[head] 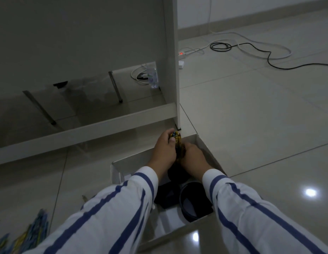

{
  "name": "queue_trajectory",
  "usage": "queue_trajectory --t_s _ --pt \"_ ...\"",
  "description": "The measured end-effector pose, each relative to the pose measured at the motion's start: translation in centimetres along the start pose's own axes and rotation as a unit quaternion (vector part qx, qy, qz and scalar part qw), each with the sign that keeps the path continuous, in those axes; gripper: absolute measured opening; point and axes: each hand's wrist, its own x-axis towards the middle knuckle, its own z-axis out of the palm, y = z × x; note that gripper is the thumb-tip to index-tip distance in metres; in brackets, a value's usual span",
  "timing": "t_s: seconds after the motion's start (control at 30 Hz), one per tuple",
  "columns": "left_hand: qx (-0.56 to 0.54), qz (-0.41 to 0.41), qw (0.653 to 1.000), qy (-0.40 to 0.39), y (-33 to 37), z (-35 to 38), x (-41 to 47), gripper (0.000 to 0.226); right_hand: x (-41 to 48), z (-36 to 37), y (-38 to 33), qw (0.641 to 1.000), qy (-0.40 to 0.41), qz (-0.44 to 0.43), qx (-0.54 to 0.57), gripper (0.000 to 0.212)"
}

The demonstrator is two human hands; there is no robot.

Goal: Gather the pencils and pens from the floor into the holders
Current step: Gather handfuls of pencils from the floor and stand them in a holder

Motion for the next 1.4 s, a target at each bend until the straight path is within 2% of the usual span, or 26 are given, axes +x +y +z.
queue_trajectory --t_s 0.1,0.23,0.43,0.67,0.77,0.87,0.97,1.1,1.27,1.4 --pt "0.019 0.004 1.000 -0.004 -0.1 -0.4 0.2 0.038 -0.3 0.0 -0.1 0.999 -0.008 -0.012 -0.028 0.025" --pt "-0.002 0.004 1.000 0.005 -0.1 -0.9 0.3 0.042 -0.2 0.1 -0.2 1.000 0.017 0.001 0.017 0.028" --pt "-0.011 -0.010 1.000 0.011 -0.2 -1.5 0.1 0.042 -0.5 -0.3 -0.6 0.998 0.033 -0.010 0.046 0.021" --pt "-0.025 -0.011 1.000 0.014 -0.1 -3.2 -0.9 0.044 -1.2 -1.7 -1.4 0.998 0.060 -0.004 -0.024 0.030" --pt "-0.030 -0.015 0.999 0.017 -0.3 -4.5 -2.0 0.044 -1.7 -2.3 -2.5 0.996 0.076 -0.017 -0.032 0.031" --pt "-0.045 -0.015 0.998 0.032 -0.8 -6.0 -3.4 0.043 -2.5 -2.6 -3.9 0.995 0.101 -0.012 -0.019 0.045" --pt "-0.065 -0.020 0.997 0.048 -1.5 -7.9 -5.4 0.043 -3.7 -2.6 -6.0 0.993 0.106 -0.050 -0.011 0.050" --pt "-0.078 -0.032 0.993 0.081 -2.9 -11.4 -8.2 0.041 -5.5 -0.8 -9.9 0.989 0.068 -0.129 -0.024 0.039" --pt "-0.059 -0.053 0.988 0.135 -5.4 -17.5 -12.5 0.037 -9.7 4.0 -15.4 0.969 -0.064 -0.229 -0.067 0.033" --pt "-0.063 -0.069 0.981 0.173 -7.4 -22.0 -16.1 0.035 -12.9 7.8 -19.5 0.949 -0.156 -0.254 -0.103 0.033"
